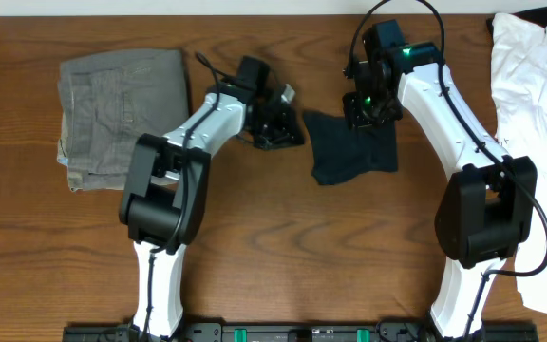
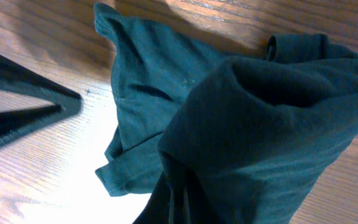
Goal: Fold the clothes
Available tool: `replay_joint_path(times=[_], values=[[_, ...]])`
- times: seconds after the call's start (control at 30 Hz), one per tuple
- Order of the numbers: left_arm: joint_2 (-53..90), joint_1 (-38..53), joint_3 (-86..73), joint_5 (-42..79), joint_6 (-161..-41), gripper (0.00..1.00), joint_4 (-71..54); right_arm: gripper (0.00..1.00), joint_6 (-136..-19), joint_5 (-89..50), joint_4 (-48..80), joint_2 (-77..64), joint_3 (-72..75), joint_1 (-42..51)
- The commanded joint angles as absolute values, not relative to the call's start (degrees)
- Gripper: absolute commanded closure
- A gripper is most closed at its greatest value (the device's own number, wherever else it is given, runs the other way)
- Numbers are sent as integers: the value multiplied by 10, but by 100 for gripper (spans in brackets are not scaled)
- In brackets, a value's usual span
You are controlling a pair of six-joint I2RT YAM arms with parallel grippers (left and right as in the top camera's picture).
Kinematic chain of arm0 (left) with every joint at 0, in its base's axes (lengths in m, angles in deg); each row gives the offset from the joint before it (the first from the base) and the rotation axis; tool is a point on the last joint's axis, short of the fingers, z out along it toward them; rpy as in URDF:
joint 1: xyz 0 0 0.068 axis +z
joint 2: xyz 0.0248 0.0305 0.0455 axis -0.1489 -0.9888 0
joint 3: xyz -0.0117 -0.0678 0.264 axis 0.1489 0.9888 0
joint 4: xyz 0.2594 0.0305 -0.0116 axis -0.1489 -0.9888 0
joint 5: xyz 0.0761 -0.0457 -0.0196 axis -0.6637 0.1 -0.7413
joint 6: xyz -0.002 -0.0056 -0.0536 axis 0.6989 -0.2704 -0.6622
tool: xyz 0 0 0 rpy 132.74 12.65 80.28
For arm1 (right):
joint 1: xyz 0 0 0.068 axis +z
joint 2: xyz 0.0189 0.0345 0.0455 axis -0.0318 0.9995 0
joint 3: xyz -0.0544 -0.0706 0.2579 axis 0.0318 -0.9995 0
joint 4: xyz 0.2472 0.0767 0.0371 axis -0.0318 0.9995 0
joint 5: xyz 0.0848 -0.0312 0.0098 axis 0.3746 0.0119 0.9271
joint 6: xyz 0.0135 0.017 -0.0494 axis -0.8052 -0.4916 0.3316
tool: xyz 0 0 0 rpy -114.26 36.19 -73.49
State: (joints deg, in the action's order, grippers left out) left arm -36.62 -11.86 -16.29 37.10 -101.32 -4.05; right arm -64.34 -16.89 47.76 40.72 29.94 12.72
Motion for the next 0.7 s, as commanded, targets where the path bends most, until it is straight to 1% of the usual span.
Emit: replay_joint_path(times=[0.0,0.23,0.67], values=[[-360,-120,-164,430,-1010,94,-21,99,-651,-164,478,407,296,140],[-373,-134,-164,420,-1013,94,-19,99,-651,-164,481,407,296,140],[-448,-154,-164,398,-1022,94,11,99,-651,-163,488,407,297,140]])
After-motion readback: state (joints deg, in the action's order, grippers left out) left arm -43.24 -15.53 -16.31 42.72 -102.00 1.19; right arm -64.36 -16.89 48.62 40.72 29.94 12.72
